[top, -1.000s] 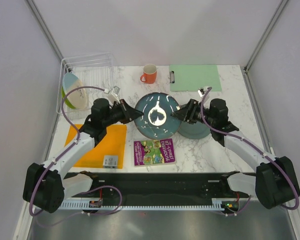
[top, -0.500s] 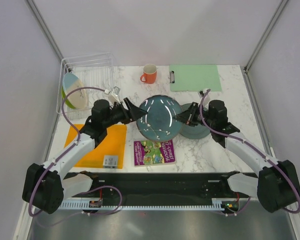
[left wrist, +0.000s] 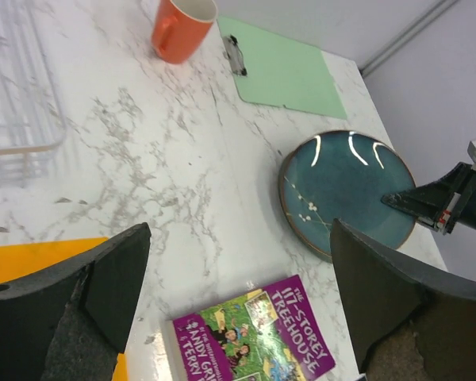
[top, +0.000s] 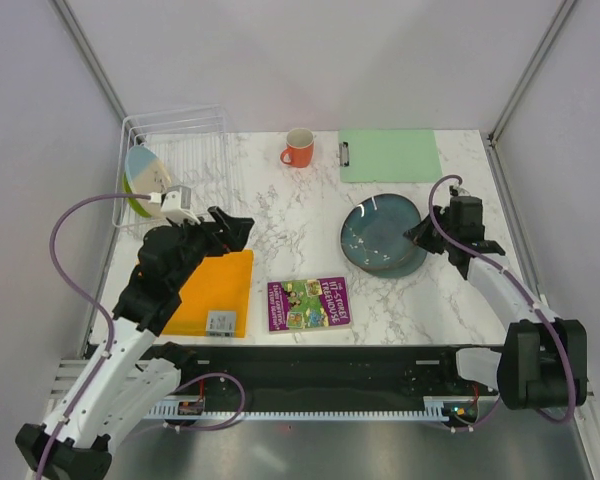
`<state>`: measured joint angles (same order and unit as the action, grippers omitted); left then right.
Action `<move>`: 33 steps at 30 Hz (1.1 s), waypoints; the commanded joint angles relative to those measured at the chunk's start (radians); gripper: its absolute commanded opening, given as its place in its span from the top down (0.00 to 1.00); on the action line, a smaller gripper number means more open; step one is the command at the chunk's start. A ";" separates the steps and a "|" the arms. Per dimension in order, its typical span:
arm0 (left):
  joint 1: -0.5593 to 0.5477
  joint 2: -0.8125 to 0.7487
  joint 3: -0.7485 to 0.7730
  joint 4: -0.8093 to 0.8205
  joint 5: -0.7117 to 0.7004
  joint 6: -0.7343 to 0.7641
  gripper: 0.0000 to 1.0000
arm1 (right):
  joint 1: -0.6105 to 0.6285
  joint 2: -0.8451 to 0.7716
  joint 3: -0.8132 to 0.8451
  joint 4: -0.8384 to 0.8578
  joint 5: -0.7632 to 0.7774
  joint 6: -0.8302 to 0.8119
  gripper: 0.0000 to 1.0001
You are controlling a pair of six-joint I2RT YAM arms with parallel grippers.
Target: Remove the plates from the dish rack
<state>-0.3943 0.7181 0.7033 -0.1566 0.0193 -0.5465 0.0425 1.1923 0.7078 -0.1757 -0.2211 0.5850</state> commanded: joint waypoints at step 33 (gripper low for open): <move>0.005 -0.123 0.007 -0.161 -0.206 0.163 0.00 | -0.105 0.167 -0.038 0.027 -0.083 -0.092 0.38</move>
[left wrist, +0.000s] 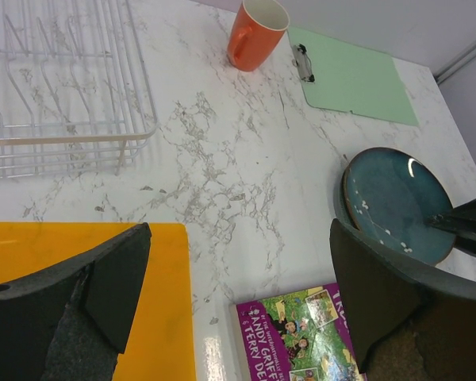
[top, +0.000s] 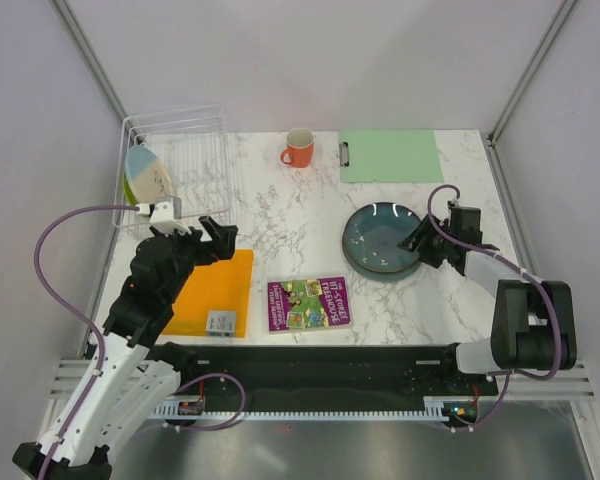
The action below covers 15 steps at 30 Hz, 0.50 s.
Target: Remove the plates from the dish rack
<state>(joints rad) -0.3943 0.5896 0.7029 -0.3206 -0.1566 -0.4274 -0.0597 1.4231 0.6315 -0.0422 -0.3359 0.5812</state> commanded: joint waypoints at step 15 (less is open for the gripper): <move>0.003 0.119 0.110 -0.029 -0.205 0.116 0.00 | -0.002 -0.185 0.105 -0.346 0.130 -0.153 0.26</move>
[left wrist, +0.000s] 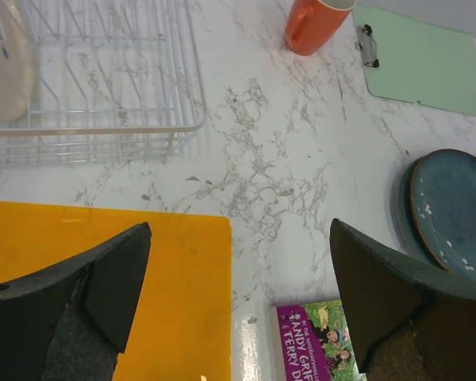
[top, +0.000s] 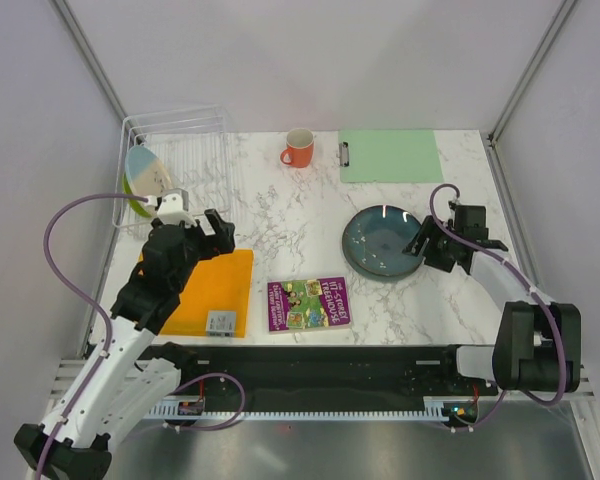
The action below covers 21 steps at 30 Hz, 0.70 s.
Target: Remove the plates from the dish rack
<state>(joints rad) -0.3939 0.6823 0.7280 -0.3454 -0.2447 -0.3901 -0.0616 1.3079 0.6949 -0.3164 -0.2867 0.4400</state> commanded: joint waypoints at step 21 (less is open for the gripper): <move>0.392 0.580 0.444 0.143 -0.395 0.306 0.02 | 0.000 -0.213 0.077 -0.059 0.123 -0.044 0.19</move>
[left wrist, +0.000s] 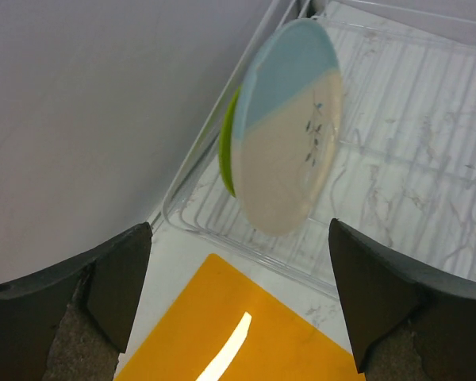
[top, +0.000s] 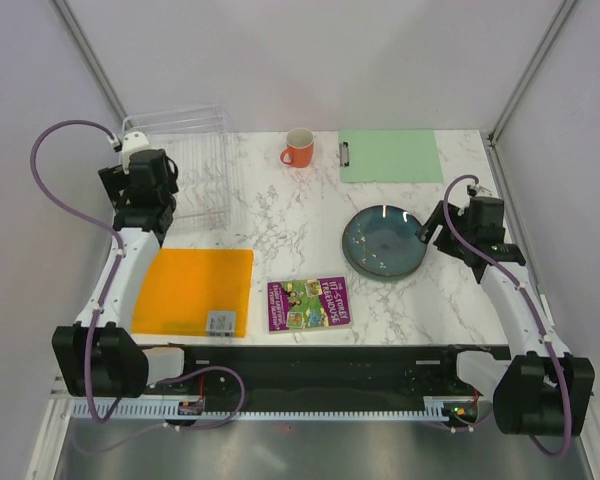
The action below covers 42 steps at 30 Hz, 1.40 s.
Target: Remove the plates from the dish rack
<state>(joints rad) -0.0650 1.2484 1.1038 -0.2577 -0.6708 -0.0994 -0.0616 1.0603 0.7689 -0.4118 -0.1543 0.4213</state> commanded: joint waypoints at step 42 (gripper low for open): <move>0.268 0.301 0.320 0.074 0.320 -0.034 0.98 | 0.000 0.159 -0.022 0.126 -0.083 -0.047 0.18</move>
<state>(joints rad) 0.2043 1.6630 1.3624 -0.2501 -0.3485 -0.1143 -0.0616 1.2324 0.7570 -0.3103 -0.2283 0.3908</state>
